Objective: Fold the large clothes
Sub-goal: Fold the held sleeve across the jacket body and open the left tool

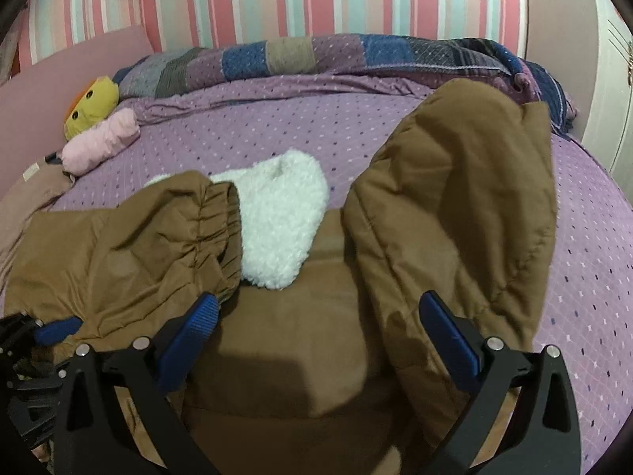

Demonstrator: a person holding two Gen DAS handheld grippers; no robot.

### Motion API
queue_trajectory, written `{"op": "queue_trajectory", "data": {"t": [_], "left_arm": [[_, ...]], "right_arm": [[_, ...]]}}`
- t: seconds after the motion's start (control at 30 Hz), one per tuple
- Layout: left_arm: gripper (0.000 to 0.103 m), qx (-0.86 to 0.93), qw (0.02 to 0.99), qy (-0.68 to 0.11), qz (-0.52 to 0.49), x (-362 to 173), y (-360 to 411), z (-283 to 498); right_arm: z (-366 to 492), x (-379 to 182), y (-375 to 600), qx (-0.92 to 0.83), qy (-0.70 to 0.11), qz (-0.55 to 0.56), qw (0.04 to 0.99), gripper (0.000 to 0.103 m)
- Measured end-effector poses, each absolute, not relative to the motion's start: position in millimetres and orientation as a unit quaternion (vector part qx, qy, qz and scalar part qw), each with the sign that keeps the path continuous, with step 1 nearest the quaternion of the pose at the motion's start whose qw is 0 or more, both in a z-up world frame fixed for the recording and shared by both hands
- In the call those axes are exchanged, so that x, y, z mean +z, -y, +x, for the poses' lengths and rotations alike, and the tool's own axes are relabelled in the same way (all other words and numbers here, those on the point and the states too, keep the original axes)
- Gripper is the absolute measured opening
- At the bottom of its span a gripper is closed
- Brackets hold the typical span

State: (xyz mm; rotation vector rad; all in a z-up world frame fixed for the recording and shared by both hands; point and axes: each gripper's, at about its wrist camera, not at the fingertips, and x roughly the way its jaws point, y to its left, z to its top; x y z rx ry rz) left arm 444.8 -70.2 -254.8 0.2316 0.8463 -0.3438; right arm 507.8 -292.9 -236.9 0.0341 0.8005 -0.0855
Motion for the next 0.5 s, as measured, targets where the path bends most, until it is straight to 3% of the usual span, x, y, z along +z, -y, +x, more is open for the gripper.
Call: {"op": "queue_trajectory", "data": {"t": [0.13, 0.2, 0.3, 0.5], "left_arm": [[0.074, -0.151, 0.903, -0.393, 0.084, -242, 58, 436], [0.089, -0.138, 0.909, -0.384, 0.087, -233, 48, 428], [0.096, -0.122, 0.921, -0.365, 0.064, -217, 25, 416], [0.098, -0.069, 0.937, -0.34, 0.036, -214, -11, 414]], "right_arm": [[509, -242, 284, -0.038, -0.392, 0.007, 0.919, 0.101], [510, -244, 282, -0.034, -0.392, 0.009, 0.919, 0.102], [512, -246, 279, -0.012, -0.389, 0.031, 0.921, 0.102], [525, -262, 265, 0.006, -0.396, 0.053, 0.917, 0.102]]}}
